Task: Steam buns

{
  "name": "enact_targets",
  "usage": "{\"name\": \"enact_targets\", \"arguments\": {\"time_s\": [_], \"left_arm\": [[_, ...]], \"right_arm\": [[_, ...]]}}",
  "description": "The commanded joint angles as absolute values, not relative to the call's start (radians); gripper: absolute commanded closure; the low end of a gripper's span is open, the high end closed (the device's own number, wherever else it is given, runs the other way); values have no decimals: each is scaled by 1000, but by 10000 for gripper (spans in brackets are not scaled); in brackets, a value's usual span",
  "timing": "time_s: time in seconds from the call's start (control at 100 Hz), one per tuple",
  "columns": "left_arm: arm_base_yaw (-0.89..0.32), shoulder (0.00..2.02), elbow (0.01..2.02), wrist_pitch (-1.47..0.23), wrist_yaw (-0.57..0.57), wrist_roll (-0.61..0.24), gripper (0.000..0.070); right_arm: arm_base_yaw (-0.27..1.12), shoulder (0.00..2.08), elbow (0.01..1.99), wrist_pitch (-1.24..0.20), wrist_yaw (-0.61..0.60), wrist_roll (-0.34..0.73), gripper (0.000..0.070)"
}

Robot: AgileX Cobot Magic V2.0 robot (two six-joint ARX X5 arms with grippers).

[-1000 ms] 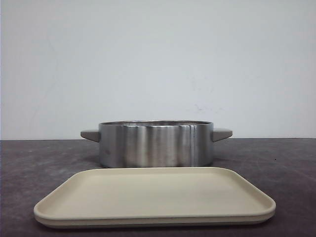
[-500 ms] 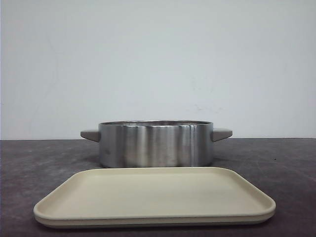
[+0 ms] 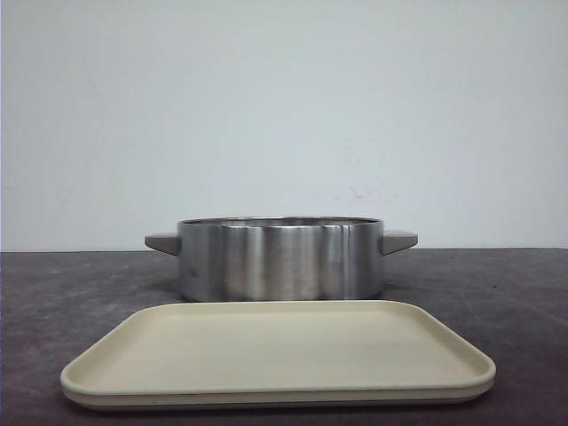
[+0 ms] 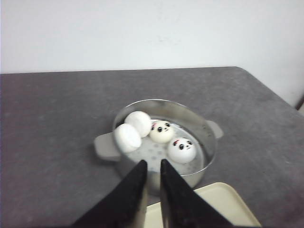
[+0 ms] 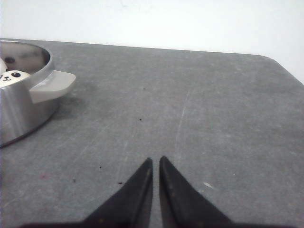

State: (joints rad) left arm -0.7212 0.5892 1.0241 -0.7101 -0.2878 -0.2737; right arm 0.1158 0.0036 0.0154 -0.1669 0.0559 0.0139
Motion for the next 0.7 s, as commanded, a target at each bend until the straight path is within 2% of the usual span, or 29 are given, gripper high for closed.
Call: {"name": "enact_targets", "arguments": {"time_s": [0.0, 0.11, 0.33, 0.5, 0.69], "left_arm": [[-691, 560, 1018, -702, -270, -285, 700], [-590, 481, 919, -648, -148, -281, 700], [-317, 222, 557, -392, 47, -270, 700], [-192, 48, 355, -326, 56, -237, 700], [-158, 20, 220, -213, 57, -199, 700]], "right_arm": [[115, 4, 12, -158, 56, 7, 680], [115, 4, 12, -158, 56, 7, 681], [115, 4, 12, -158, 56, 7, 680], [115, 4, 12, -158, 56, 7, 680], [115, 4, 12, -158, 56, 7, 680]]}}
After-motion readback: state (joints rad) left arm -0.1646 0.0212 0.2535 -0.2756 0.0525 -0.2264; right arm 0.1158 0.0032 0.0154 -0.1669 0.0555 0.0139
